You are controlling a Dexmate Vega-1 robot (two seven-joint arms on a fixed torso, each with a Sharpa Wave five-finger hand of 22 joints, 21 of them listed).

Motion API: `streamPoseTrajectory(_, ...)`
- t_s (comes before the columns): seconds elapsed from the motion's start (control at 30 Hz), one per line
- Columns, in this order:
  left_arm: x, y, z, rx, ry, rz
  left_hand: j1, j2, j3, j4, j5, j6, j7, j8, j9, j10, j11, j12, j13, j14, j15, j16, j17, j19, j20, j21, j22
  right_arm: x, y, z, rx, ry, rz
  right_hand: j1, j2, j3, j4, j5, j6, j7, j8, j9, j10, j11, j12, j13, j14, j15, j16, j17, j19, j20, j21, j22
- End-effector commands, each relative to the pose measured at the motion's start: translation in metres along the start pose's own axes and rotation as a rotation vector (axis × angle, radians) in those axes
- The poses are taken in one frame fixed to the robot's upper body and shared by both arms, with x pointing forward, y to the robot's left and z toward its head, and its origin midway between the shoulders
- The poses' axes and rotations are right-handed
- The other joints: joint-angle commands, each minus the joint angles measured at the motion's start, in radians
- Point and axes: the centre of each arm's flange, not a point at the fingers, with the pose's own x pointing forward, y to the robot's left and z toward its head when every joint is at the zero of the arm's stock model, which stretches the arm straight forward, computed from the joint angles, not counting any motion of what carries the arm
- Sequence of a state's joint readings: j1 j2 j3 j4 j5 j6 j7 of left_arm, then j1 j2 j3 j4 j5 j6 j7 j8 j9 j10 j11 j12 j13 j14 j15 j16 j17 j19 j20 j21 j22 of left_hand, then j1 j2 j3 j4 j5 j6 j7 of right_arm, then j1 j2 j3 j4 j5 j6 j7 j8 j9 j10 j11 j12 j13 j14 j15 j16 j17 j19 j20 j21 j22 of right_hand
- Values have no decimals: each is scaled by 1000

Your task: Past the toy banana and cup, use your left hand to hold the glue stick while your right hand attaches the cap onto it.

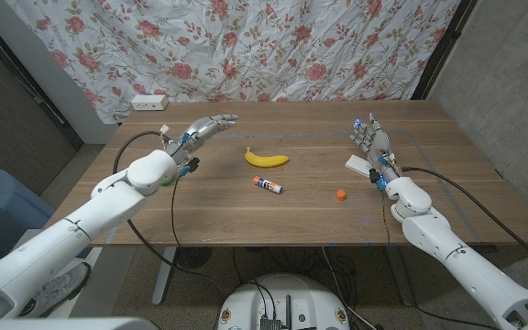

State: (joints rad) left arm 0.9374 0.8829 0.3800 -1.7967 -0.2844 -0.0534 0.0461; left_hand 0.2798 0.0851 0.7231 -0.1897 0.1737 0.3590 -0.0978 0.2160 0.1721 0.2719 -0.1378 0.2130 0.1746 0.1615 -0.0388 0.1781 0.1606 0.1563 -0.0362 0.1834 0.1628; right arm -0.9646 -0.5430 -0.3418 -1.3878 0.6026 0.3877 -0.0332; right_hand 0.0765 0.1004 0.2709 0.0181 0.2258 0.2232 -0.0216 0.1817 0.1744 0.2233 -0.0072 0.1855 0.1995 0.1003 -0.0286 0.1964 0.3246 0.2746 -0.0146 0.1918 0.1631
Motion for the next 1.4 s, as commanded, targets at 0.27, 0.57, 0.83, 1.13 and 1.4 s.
streamPoseTrajectory(0.27, -3, -2, 35, 325, 7, -146, 90, -72, -6, -9, 7, 35, -33, 4, 3, 42, -41, -4, 3, 3, -59, -3, 5, -13, -59, -8, 1, -15, -9, -1, -17, 4, -27, -6, 13, 9, 1, 6, 13, 1, 8, 2, 10, 0, 8, 0, 1, -7, 3, -4, 5, -6, -2, 3)
streamPoseTrajectory(0.57, -2, -3, 50, 464, 4, -229, 152, -130, -17, -7, 9, 68, -48, 11, 3, 75, -61, -6, 2, -9, -73, -4, 5, -43, -64, -9, 1, -22, -12, 0, -26, 6, -34, -3, 14, 14, -1, 7, 14, 1, 8, 2, 10, -1, 7, -2, 1, -5, 2, -11, 5, -8, -3, 2)
streamPoseTrajectory(0.83, 1, -9, 65, 583, -15, -280, 211, -178, -27, -6, 10, 94, -62, 16, 5, 99, -71, -10, 3, -5, -84, -1, 6, -45, -71, -4, 1, -23, -13, 1, -35, 15, -23, 5, 11, 19, -8, 8, 17, -2, 8, 2, 10, -1, 7, -4, -4, 3, -1, -19, 6, -6, -4, 2)
streamPoseTrajectory(1.13, 3, -15, 82, 722, -24, -321, 248, -202, -33, -4, 11, 102, -84, 17, 6, 105, -77, -16, 3, -7, -86, -1, 6, -57, -68, -6, 2, -26, -16, 2, -35, 20, -25, 10, 8, 22, -14, 8, 18, -2, 8, 2, 11, -2, 7, -5, -5, 2, -2, -25, 5, -4, -5, 2)
streamPoseTrajectory(1.4, 9, -25, 90, 819, -25, -360, 286, -223, -41, -2, 8, 104, -95, 15, 6, 105, -79, -22, 2, -8, -93, 0, 6, -71, -65, -7, 2, -26, -17, 0, -17, 14, -41, 12, 6, 25, -17, 7, 2, -2, 2, 2, 6, -1, 5, -7, -1, -4, 0, -31, 4, -3, -6, 2)
